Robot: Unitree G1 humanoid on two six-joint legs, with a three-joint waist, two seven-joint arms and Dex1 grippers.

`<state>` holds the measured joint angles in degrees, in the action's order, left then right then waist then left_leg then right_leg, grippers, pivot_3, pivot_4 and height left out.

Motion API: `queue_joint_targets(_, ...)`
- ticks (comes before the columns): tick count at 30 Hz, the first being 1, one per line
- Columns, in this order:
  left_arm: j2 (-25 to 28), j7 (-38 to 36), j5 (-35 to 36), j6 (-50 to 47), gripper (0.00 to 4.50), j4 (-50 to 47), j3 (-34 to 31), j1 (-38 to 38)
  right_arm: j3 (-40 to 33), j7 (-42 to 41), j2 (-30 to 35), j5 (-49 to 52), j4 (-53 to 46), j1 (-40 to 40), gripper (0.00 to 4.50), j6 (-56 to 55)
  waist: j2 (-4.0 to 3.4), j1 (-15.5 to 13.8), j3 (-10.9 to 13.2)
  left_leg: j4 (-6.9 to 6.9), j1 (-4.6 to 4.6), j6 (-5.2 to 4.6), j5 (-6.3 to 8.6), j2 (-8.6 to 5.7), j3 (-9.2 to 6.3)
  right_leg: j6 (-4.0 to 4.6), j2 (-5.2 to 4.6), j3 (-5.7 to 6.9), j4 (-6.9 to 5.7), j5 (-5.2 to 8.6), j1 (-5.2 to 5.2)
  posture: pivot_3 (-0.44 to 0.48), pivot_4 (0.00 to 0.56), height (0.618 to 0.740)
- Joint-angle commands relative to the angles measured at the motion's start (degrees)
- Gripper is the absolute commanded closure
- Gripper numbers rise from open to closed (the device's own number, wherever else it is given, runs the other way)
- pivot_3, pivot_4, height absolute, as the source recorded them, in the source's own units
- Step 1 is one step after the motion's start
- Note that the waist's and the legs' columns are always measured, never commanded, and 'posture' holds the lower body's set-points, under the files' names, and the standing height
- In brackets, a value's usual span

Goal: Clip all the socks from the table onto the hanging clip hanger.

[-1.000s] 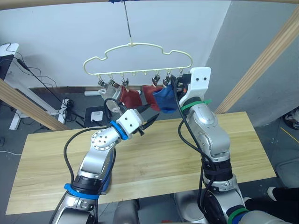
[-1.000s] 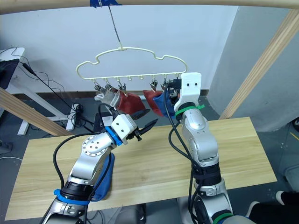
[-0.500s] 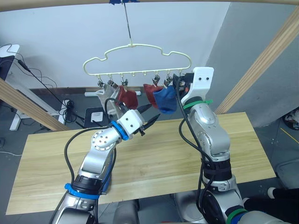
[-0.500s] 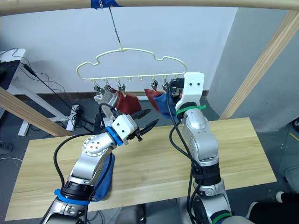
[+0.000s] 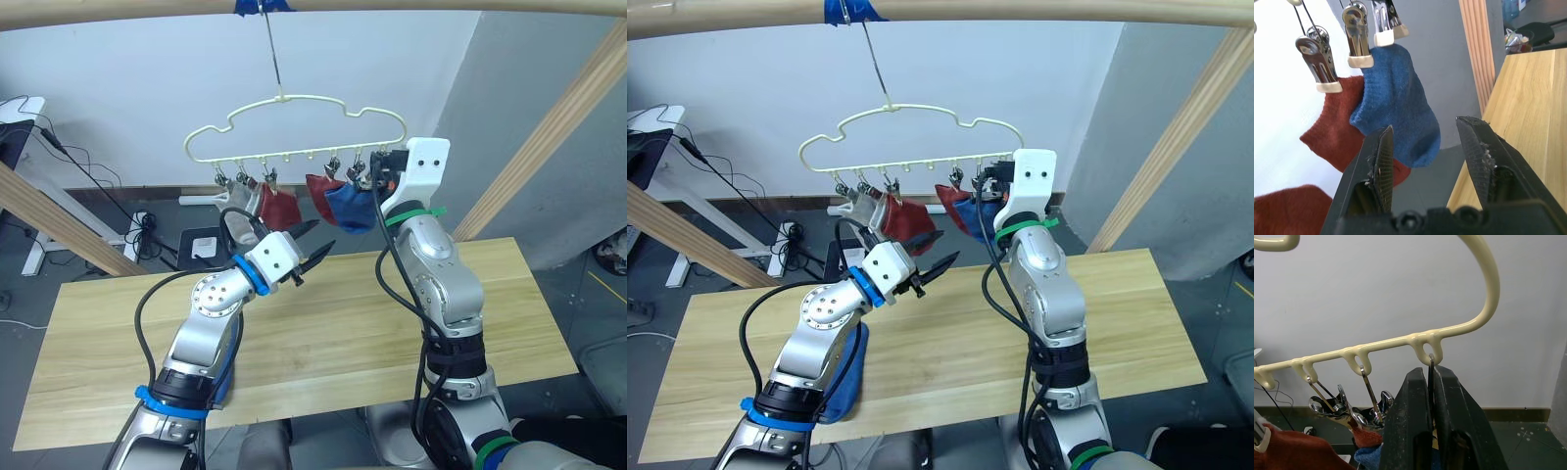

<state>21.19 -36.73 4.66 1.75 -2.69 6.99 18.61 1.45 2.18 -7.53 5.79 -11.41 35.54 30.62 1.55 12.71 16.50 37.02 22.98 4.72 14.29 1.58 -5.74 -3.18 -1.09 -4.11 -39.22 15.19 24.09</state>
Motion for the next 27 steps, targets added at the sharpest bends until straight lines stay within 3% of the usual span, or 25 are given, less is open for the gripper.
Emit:
queue_joint_targets(1, 0.9, 2.67, 0.63, -2.27, 2.22, -1.81, -3.42, -2.96, 0.71, -0.68, 0.31, 0.1, -1.97, 1.43, 4.47, -1.75, 0.0, 0.2, -0.01, 0.0, 0.0, 0.0, 0.0, 0.0, 0.01, 0.0, 0.0, -0.01, 0.0, 0.0, 0.0, -0.28, 0.224, 0.74)
queue_joint_targets(5, 0.61, 6.4, 6.0, -11.49, 1.68, -4.0, -10.83, -9.6, 1.0, -1.13, 0.93, -0.11, -2.24, 1.53, 4.5, -1.63, 0.0, 0.54, -0.01, -0.01, -0.03, 0.0, 0.0, 0.03, 0.01, 0.0, 0.01, -0.01, -0.05, 0.0, 0.01, -0.278, 0.231, 0.74)
queue_joint_targets(8, 0.43, 7.81, 9.11, -16.63, 0.81, -9.05, -14.37, -16.06, 1.06, -1.67, 1.56, 0.04, -2.57, 1.53, 4.5, -1.29, 0.0, 0.49, -0.01, -0.01, -0.03, 0.0, 0.0, 0.04, -0.01, 0.0, 0.01, 0.0, -0.07, 0.0, 0.02, -0.269, 0.236, 0.74)
queue_joint_targets(11, -2.96, 14.35, 11.82, -22.81, 0.03, -13.93, -19.79, -24.06, 1.09, -2.23, 2.1, 0.38, -2.27, 1.75, 4.5, -1.21, 0.0, 0.1, -0.01, 0.0, -0.02, 0.0, 0.0, 0.03, 0.0, 0.0, 0.0, -0.02, -0.04, 0.0, 0.01, -0.254, 0.24, 0.74)
queue_joint_targets(18, -7.38, 20.63, 14.43, -31.95, 0.03, -15.96, -23.16, -32.22, 1.72, -3.39, 2.24, 0.48, -1.48, 2.37, 4.5, -1.19, 0.0, -0.23, -0.01, 0.0, -0.05, 0.0, 0.0, 0.03, -0.04, 0.0, 0.02, 0.0, -0.1, 0.0, 0.01, -0.239, 0.24, 0.74)
queue_joint_targets(27, -7.52, 23.91, 12.76, -33.27, 0.03, -6.07, -24.15, -29.27, 1.9, -4.04, 2.5, 0.34, -1.61, 2.44, 4.5, -0.67, 0.0, -0.17, -0.01, 0.02, -0.11, -0.03, -0.02, 0.04, 0.0, 0.02, 0.06, -0.02, -0.2, -0.01, 0.02, -0.257, 0.239, 0.74)
